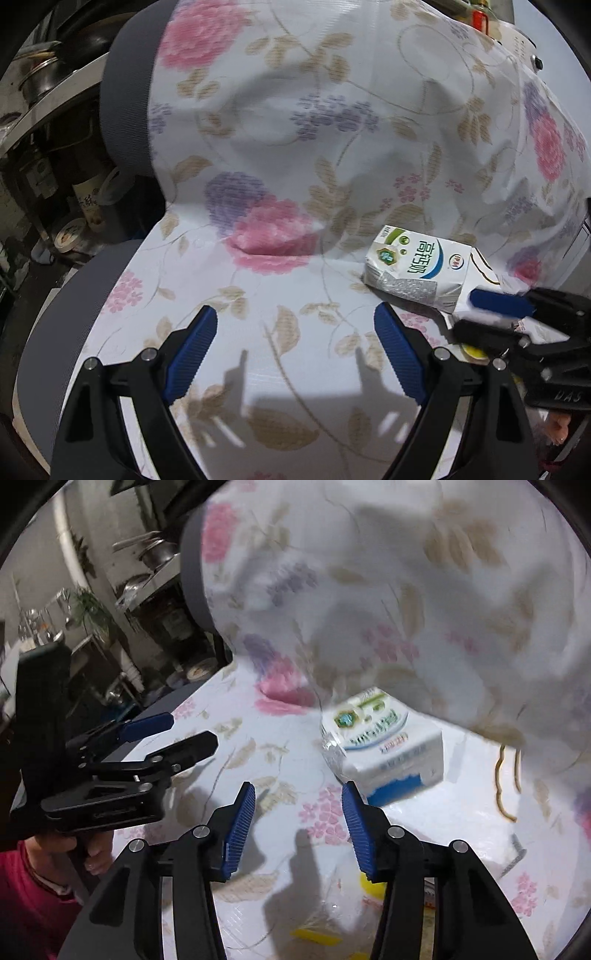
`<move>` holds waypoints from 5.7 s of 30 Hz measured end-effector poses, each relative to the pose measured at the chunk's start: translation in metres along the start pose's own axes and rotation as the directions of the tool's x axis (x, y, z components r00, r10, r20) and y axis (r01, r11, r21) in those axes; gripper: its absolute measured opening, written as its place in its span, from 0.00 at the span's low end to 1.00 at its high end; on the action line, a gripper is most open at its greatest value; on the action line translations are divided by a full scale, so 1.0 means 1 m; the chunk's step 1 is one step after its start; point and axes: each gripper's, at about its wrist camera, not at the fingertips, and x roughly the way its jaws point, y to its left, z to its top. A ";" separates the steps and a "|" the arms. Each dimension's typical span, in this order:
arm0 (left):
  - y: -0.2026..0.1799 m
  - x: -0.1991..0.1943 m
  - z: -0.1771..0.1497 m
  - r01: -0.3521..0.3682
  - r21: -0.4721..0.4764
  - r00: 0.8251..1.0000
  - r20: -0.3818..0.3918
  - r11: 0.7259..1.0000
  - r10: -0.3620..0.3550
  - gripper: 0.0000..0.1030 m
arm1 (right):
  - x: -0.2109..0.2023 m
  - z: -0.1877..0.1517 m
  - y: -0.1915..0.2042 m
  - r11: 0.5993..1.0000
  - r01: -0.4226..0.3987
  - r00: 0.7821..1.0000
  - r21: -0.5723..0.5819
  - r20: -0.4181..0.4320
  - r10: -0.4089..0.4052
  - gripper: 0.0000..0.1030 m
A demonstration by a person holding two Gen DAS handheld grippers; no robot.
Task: Collect trash
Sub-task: 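Reach the open right gripper toward the white milk carton, then grasp the white milk carton with the left gripper while the right reaches the white paper bag, then grasp the white paper bag with the right gripper while the left holds the carton, then carry carton and paper bag to the bin and open both grippers over it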
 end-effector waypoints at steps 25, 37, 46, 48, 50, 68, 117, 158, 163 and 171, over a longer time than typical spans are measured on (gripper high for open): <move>0.000 0.011 0.006 0.027 -0.068 0.999 -0.016 0.997 -0.028 0.83 | 0.015 0.006 -0.014 0.999 0.041 0.997 0.004 -0.064 -0.040 0.17; -0.069 0.048 0.000 0.099 0.101 0.989 -0.122 0.990 -0.087 0.94 | -0.064 -0.009 -0.072 0.943 0.243 0.951 0.227 0.134 -0.278 0.74; -0.070 0.076 0.010 0.111 0.105 0.982 -0.163 0.988 -0.093 0.72 | -0.069 -0.031 -0.095 0.918 0.274 0.945 0.288 0.097 -0.312 0.75; -0.068 0.072 0.009 0.109 0.107 0.985 -0.146 0.988 -0.093 0.71 | -0.069 -0.037 -0.095 0.915 0.279 0.945 0.292 0.087 -0.316 0.75; -0.064 0.061 0.007 0.103 0.110 0.990 -0.111 0.989 -0.091 0.70 | -0.067 -0.040 -0.094 0.910 0.299 0.940 0.288 0.073 -0.332 0.75; -0.045 0.000 -0.016 0.141 0.062 0.989 -0.046 0.988 -0.138 0.71 | -0.007 -0.048 -0.094 0.910 0.295 0.955 0.293 -0.061 -0.290 0.34; -0.063 -0.077 -0.029 0.179 0.087 0.981 0.064 0.980 -0.185 0.71 | -0.162 -0.026 -0.036 0.911 0.280 0.897 0.304 0.255 -0.361 0.01; -0.410 -0.174 -0.257 0.717 0.575 0.635 -0.308 0.394 -0.708 0.72 | -0.381 -0.441 -0.056 0.225 0.556 0.598 0.800 -0.197 -0.777 0.03; -0.430 -0.159 -0.264 0.720 0.576 0.642 -0.340 0.387 -0.687 0.82 | -0.364 -0.462 -0.084 0.216 0.552 0.627 0.805 -0.231 -0.744 0.11; -0.418 -0.149 -0.252 0.706 0.555 0.669 -0.319 0.439 -0.671 0.82 | -0.365 -0.472 -0.093 0.168 0.556 0.615 0.814 -0.268 -0.741 0.44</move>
